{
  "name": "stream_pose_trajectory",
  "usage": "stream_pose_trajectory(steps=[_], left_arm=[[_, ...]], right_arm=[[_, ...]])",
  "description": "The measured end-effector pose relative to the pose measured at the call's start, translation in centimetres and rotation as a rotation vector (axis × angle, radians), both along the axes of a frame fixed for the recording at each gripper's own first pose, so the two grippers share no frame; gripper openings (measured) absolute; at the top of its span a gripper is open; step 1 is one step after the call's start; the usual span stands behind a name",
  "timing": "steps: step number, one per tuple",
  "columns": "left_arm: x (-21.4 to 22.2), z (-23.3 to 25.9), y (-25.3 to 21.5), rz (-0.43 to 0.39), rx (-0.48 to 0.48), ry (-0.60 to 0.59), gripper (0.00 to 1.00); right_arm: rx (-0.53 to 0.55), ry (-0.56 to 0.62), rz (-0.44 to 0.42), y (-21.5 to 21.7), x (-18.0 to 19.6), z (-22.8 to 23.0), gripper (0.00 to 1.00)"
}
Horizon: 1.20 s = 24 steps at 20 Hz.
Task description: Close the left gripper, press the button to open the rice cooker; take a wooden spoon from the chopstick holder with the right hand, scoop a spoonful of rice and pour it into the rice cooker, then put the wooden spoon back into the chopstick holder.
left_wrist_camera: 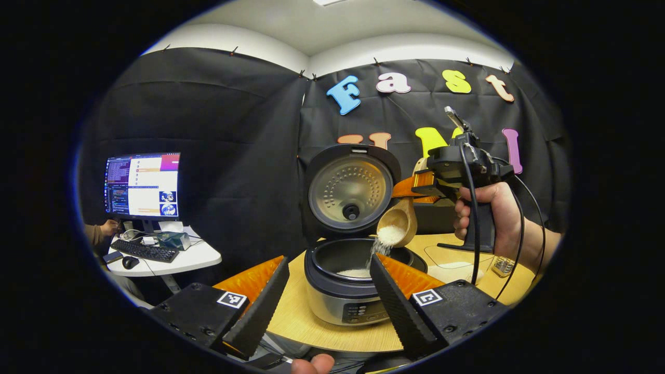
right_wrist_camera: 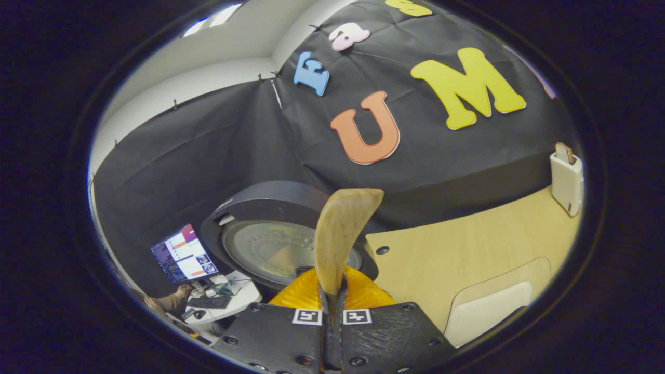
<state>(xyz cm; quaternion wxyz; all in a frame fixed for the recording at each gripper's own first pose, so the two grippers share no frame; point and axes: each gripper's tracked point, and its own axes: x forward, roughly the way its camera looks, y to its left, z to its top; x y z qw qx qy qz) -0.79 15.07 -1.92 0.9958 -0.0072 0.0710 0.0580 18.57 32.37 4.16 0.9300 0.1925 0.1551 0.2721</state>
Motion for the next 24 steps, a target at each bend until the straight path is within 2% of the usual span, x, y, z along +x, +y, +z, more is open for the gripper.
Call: stream_pose_trajectory(steps=[7, 11, 16, 20, 24], left_arm=[[0.1, 0.0, -0.3, -0.011, 0.001, -0.003, 1.0], [0.1, 0.3, -0.2, -0.013, -0.003, -0.011, 1.0], [0.0, 0.3, 0.0, -0.009, -0.006, -0.013, 0.99], [-0.1, 0.6, -0.3, -0.015, -0.003, -0.019, 1.0], [-0.1, 0.6, -0.2, -0.016, -0.003, -0.021, 0.99]], right_arm=[[-0.174, -0.16, 0.012, 1.5, -0.5, 1.2, 0.0], [-0.249, -0.187, 0.044, 2.6, -1.2, 0.9, 0.0], [-0.422, -0.311, 0.082, 4.0, -1.7, 1.2, 0.0], [-0.528, -0.382, 0.067, 4.4, -2.5, 1.6, 0.0], [-0.549, -0.416, 0.065, 4.6, -2.9, 1.8, 0.0]])
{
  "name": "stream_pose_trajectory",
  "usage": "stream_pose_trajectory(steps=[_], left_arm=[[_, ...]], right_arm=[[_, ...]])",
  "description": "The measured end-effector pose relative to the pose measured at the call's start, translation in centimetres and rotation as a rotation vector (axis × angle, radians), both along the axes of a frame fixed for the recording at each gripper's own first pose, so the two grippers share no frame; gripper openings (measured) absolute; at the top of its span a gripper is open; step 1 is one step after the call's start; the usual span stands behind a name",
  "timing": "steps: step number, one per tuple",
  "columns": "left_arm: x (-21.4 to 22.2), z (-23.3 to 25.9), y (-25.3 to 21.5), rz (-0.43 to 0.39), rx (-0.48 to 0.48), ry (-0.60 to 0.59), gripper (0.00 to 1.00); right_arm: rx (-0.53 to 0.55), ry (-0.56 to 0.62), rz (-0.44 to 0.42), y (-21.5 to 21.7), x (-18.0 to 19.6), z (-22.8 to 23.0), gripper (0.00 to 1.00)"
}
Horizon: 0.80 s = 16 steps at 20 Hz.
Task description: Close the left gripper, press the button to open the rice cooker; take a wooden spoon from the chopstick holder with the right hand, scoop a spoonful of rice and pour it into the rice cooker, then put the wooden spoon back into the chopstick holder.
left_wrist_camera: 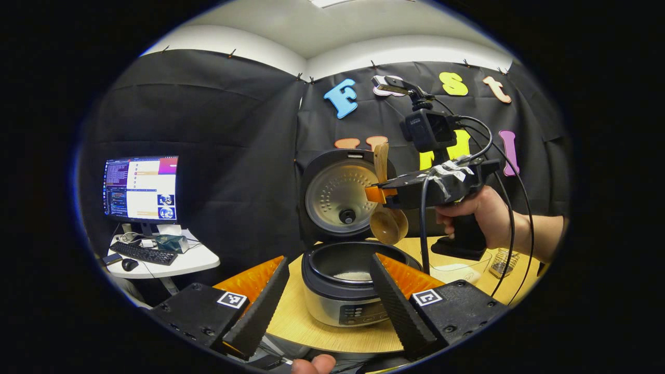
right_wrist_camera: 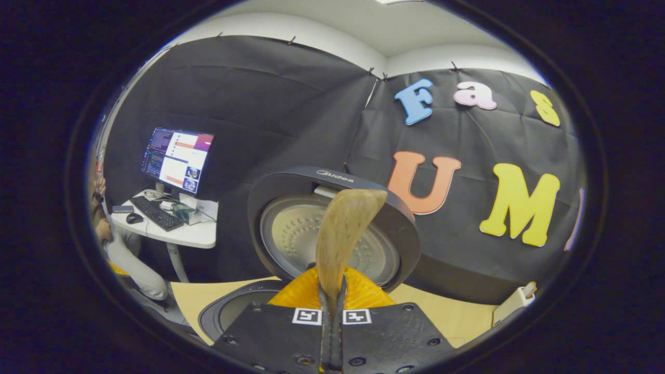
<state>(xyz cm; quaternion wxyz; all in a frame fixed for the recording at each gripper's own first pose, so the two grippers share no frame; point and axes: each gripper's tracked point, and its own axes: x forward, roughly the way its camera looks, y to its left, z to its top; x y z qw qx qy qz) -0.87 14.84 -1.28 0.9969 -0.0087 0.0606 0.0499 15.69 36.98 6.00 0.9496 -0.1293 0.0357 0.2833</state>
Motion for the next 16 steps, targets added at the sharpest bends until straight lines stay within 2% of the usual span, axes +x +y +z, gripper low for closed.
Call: stream_pose_trajectory(steps=[6, 10, 14, 16], left_arm=[[-0.1, 0.3, 0.1, 0.014, 0.004, 0.0, 1.0], [-0.2, 0.5, -0.6, 0.01, 0.013, -0.008, 1.0], [0.1, 0.8, -2.0, -0.005, 0.008, -0.017, 0.99], [0.4, 1.0, -3.6, -0.025, 0.008, -0.027, 1.0]], right_arm=[[0.08, 0.044, -0.002, -0.4, -0.1, 0.4, 0.0], [0.204, 0.121, 0.02, -2.2, -0.7, 0.5, 0.0], [0.377, 0.215, 0.024, -6.0, -1.6, 2.2, 0.0], [0.453, 0.237, 0.004, -9.8, -2.0, 3.4, 0.0]])
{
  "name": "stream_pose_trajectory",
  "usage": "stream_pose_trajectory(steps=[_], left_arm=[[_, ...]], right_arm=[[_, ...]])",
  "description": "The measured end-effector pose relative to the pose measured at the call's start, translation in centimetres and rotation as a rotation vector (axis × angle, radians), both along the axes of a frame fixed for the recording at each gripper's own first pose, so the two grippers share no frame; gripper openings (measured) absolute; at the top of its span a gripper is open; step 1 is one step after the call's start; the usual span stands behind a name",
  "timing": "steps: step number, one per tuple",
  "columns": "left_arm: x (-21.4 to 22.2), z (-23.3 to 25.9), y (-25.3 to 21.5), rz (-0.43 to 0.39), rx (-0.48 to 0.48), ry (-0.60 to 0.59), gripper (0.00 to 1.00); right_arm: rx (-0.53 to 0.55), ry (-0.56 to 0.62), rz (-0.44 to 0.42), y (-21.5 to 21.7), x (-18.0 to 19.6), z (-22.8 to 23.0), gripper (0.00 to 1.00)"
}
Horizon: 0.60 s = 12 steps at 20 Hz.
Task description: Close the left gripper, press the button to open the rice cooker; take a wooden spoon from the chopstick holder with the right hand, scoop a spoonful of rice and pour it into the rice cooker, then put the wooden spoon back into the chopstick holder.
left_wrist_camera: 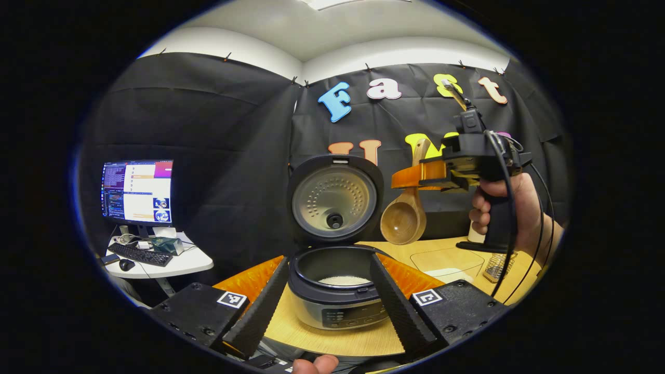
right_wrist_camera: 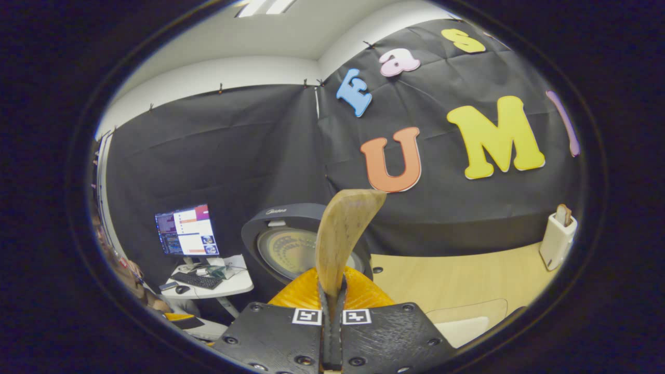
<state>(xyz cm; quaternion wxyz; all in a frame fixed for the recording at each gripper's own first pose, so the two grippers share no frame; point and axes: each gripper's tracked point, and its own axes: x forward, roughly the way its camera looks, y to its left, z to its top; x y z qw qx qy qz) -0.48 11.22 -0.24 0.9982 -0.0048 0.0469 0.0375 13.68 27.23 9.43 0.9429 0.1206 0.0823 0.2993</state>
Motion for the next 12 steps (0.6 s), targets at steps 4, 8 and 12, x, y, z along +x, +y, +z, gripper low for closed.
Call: stream_pose_trajectory(steps=[4, 8, 12], left_arm=[[0.2, 0.3, -2.4, -0.035, 0.002, -0.017, 1.0], [0.3, 0.6, -4.7, -0.074, 0.017, -0.032, 1.0], [0.1, 1.0, -5.9, -0.094, 0.015, -0.047, 0.99]], right_arm=[[0.047, 0.007, -0.076, -6.5, -0.3, 1.0, 0.0], [0.086, 0.019, -0.187, -14.7, -0.8, 1.1, 0.0], [0.085, 0.029, -0.302, -22.0, -1.1, 0.1, 0.0]])
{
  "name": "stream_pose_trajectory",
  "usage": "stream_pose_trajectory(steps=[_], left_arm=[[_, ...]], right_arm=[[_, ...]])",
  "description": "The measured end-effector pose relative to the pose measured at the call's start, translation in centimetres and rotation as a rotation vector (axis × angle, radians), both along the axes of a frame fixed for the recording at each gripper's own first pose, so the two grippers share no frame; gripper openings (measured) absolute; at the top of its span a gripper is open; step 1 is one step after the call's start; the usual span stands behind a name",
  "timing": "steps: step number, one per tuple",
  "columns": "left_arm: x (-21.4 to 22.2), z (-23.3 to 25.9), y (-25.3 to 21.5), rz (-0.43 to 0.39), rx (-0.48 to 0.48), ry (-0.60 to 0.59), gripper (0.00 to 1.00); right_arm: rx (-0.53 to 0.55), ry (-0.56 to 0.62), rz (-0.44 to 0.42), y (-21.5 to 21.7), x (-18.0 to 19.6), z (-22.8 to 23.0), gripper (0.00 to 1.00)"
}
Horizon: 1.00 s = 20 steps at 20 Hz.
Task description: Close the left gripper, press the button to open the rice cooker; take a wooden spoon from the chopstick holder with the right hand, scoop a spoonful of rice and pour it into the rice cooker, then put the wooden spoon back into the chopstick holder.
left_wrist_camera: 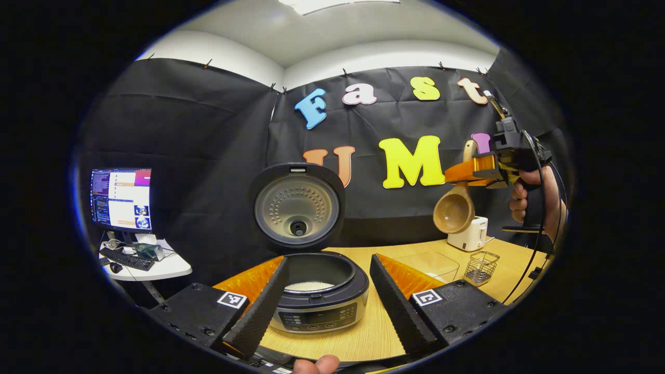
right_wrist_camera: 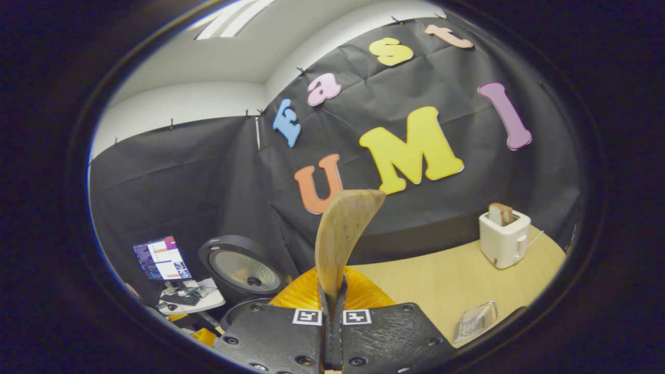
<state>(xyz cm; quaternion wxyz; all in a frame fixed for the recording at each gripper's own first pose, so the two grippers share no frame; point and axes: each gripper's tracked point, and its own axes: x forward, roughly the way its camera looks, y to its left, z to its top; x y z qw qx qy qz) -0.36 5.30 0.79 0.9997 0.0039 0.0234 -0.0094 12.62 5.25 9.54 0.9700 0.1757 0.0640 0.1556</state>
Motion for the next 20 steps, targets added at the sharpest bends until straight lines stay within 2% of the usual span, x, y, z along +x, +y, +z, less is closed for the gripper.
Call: stream_pose_trajectory(steps=[5, 9, 15, 20], left_arm=[[0.3, -0.4, -1.1, -0.021, -0.008, 0.006, 0.99], [0.2, -0.4, -1.3, -0.027, -0.009, 0.006, 0.99], [0.1, -0.2, -1.5, -0.034, -0.021, 0.007, 0.99], [0.1, -0.1, -1.1, -0.031, -0.025, 0.003, 0.99]], right_arm=[[-0.011, 0.039, -0.178, -9.6, 0.7, -2.2, 0.0], [-0.04, 0.062, -0.293, -14.5, 1.7, -5.0, 0.0], [-0.088, 0.091, -0.379, -17.4, 3.5, -9.7, 0.0], [-0.158, 0.088, -0.405, -18.0, 4.7, -12.4, 0.0]])
